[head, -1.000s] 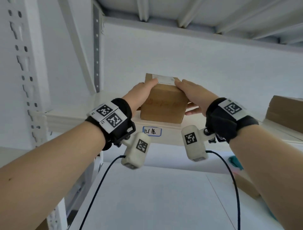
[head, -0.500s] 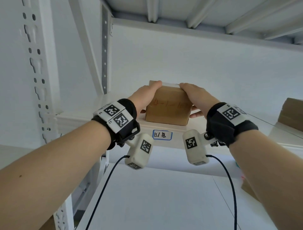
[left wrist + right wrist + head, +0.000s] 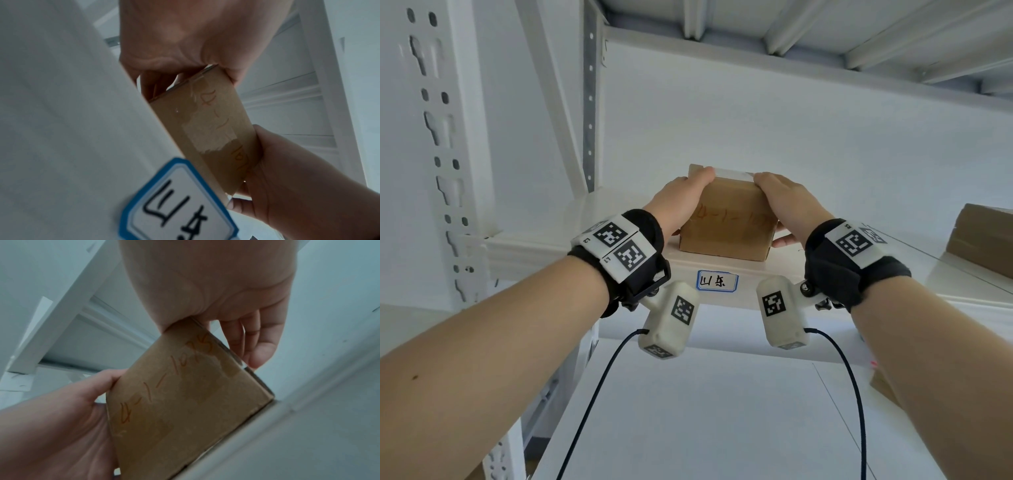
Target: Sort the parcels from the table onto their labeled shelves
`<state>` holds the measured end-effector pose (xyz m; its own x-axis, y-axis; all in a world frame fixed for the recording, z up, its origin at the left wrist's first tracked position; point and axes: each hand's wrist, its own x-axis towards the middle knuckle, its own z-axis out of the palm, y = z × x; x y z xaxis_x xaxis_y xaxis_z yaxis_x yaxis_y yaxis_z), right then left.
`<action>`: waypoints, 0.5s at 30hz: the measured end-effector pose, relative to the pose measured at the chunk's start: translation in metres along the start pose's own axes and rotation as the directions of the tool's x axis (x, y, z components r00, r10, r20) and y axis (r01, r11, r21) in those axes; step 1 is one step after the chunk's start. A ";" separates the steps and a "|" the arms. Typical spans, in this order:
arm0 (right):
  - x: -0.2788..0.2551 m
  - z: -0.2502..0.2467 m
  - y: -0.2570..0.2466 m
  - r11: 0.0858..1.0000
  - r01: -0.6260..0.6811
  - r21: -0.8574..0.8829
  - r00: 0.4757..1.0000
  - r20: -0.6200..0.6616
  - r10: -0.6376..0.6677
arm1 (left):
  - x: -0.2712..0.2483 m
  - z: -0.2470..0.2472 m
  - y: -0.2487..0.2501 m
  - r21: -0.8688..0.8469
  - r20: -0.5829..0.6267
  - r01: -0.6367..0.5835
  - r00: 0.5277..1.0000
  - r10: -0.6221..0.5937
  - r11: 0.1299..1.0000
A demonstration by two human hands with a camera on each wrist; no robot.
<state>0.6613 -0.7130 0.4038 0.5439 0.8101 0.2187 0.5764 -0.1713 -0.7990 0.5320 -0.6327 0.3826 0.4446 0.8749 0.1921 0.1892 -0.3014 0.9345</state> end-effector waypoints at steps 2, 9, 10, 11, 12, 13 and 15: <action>-0.001 0.000 -0.001 1.000 0.003 -0.003 1.000 -0.004 -0.003 | 0.000 0.000 0.000 0.025 0.004 -0.013 1.000 0.013 1.000; -0.008 -0.005 -0.006 0.992 0.039 -0.122 0.999 -0.015 -0.041 | -0.010 -0.005 0.012 0.180 -0.008 -0.038 0.999 0.040 0.983; -0.007 -0.006 -0.007 0.984 0.053 -0.170 0.998 -0.021 -0.058 | -0.012 -0.008 0.014 0.221 -0.005 -0.044 0.999 0.046 0.974; -0.007 -0.008 -0.008 0.972 0.074 -0.224 0.997 -0.014 -0.079 | -0.013 -0.010 0.016 0.270 0.003 -0.049 0.999 0.050 0.962; -0.008 -0.010 -0.008 0.954 0.093 -0.285 0.995 -0.013 -0.101 | -0.015 -0.012 0.016 0.336 -0.011 -0.058 0.998 0.066 0.940; -0.008 -0.012 -0.008 0.932 0.115 -0.345 0.992 -0.002 -0.123 | -0.017 -0.014 0.018 0.400 -0.006 -0.066 0.997 0.075 0.914; -0.008 -0.018 -0.007 0.865 0.148 -0.479 0.987 0.016 -0.160 | -0.019 -0.020 0.020 0.503 0.006 -0.093 0.995 0.104 0.859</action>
<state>0.6638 -0.7280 0.4177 0.4350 0.8359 0.3348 0.8713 -0.2969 -0.3907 0.5100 -0.6477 0.4041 0.4675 0.8362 0.2867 0.5611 -0.5313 0.6347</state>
